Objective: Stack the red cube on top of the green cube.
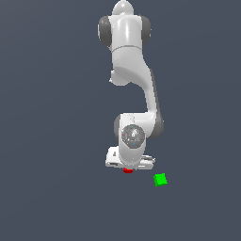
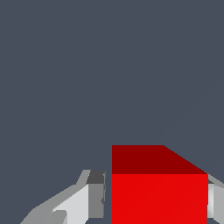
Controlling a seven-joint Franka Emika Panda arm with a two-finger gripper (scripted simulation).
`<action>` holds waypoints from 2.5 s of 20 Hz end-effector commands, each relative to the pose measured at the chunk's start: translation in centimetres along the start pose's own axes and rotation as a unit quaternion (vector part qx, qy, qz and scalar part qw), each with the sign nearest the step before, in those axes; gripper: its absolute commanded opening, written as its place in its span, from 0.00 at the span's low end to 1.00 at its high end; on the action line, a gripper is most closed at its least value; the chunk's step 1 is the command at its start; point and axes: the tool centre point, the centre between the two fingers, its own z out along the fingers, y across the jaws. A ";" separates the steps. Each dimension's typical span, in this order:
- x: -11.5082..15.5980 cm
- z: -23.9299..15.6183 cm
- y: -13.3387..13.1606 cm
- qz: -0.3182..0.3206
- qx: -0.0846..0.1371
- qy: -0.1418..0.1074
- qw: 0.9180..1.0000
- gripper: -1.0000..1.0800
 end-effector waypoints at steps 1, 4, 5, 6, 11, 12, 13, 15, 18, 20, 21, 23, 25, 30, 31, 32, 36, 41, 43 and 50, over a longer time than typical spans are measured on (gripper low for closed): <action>0.1 -0.1 0.0 0.000 0.000 0.000 1.000 0.00; 0.1 -0.1 0.0 0.000 0.000 0.000 1.000 0.00; 0.1 -0.1 0.0 0.000 0.000 0.000 1.000 0.00; 0.1 -0.1 0.0 0.000 0.000 0.000 1.000 0.00; 0.0 0.0 0.0 0.000 0.000 0.000 1.000 0.00; 0.0 -0.1 0.0 0.000 0.000 0.000 1.000 0.00; 0.0 -0.3 0.0 0.000 0.000 0.000 1.000 0.00; 0.0 -0.7 0.0 0.000 0.000 0.000 1.000 0.00; -0.1 -2.0 0.0 0.000 0.000 0.000 1.000 0.00; -0.1 -3.2 0.0 0.000 0.000 0.000 1.000 0.00; -0.1 -4.0 0.0 0.000 0.000 0.000 1.000 0.00; -0.1 -5.6 0.0 0.000 0.000 0.000 1.000 0.00; -0.1 -7.0 0.0 0.000 0.000 0.000 1.000 0.00; -0.1 -9.4 0.0 0.000 0.000 0.000 1.000 0.00; -0.1 -9.7 0.0 0.000 0.000 0.000 1.000 0.00; -0.1 -9.9 0.0 0.000 0.000 0.000 1.000 0.00; 0.0 -10.1 0.0 0.000 0.000 0.000 1.000 0.00; 0.1 -9.8 -0.4 0.000 0.000 0.001 1.000 0.00; 0.3 -9.6 -0.9 0.000 0.000 0.001 1.000 0.00; 1.1 -8.4 -3.8 0.000 0.000 0.001 1.000 0.00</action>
